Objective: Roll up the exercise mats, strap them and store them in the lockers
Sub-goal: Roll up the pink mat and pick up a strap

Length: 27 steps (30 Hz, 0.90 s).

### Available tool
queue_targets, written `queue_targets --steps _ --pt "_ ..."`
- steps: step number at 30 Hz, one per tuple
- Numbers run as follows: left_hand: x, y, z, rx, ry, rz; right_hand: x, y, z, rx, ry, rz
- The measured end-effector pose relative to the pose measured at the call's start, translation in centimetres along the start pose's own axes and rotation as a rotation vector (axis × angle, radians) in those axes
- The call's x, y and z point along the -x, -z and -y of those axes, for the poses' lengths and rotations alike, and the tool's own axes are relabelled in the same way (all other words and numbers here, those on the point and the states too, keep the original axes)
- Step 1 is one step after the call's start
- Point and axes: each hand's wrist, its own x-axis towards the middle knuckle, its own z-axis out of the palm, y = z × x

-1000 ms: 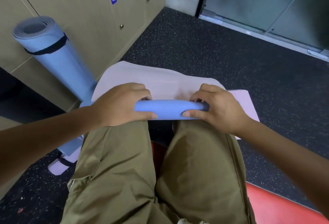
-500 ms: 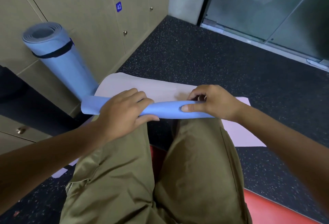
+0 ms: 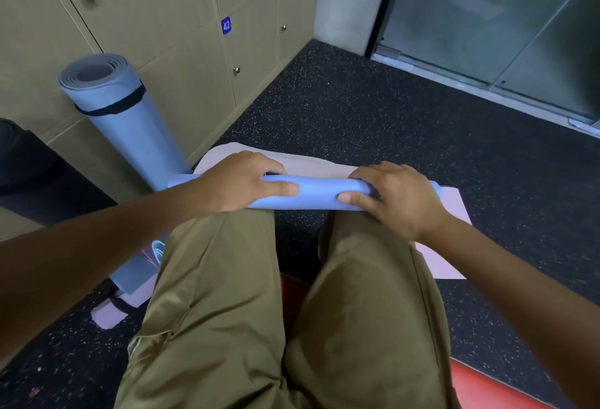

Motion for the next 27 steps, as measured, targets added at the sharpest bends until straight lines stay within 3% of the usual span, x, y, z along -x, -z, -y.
queue_targets --steps 3,7,10,13,18,20,24,27 --pt "-0.5 0.2 0.0 0.054 -0.006 -0.003 -1.3 0.5 -0.7 -0.087 -0.039 0.122" --pt "-0.4 0.0 0.2 0.161 -0.139 -0.164 -2.5 1.3 -1.0 -0.196 -0.108 0.257" --pt "-0.2 -1.3 1.0 -0.146 -0.31 -0.36 -3.9 1.7 -1.6 -0.363 -0.185 0.379" --pt "0.3 -3.3 1.0 -0.421 -0.325 -0.575 -5.1 1.8 -1.9 -0.486 -0.206 0.493" --pt "0.2 -3.8 1.9 -0.529 -0.3 -0.513 -6.7 1.7 -2.1 -0.476 -0.257 0.588" --pt "0.0 -3.3 1.9 -0.502 -0.282 -0.46 -6.8 1.2 -2.2 -0.466 -0.238 0.534" --pt "-0.9 -2.2 1.4 -0.348 -0.159 -0.272 -5.4 -0.5 -2.2 -0.38 -0.066 0.09" --pt "-1.8 -1.8 1.7 -0.263 -0.13 -0.182 -3.5 -1.7 -1.2 -0.138 0.084 -0.173"
